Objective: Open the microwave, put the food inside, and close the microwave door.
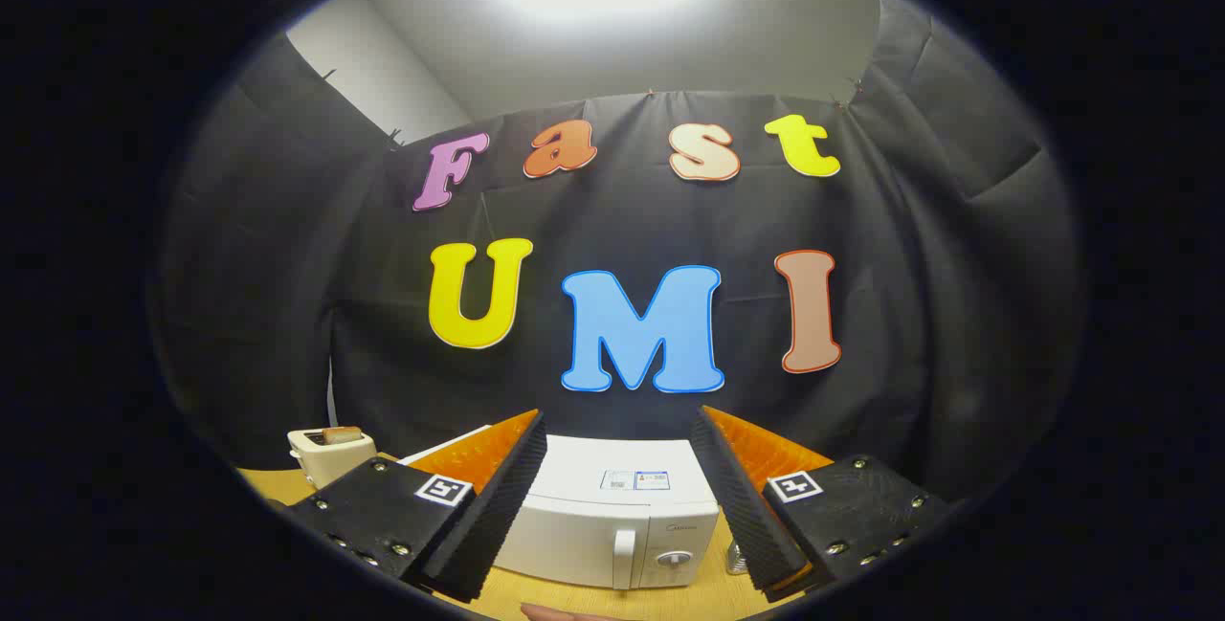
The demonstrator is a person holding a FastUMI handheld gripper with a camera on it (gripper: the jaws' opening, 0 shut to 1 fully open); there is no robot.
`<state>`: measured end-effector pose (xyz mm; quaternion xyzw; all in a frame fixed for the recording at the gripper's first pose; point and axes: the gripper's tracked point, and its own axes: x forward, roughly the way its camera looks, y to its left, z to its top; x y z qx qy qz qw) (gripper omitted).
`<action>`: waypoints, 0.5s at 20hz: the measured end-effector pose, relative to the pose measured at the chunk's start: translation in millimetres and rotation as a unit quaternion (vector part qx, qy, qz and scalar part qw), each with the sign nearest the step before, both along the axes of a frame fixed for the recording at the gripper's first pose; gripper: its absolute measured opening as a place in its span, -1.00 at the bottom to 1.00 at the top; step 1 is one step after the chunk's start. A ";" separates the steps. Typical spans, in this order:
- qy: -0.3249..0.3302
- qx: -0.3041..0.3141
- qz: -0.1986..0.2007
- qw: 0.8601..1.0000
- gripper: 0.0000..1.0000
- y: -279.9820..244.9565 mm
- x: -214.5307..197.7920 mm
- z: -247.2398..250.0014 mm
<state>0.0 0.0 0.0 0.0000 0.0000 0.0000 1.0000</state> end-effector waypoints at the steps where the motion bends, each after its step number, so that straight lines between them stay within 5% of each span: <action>1: -0.001 0.000 -0.002 1.000 0.93 -1.4 0.2 0.8; 10: -0.003 0.007 -0.001 1.000 0.93 -3.9 -0.3 1.8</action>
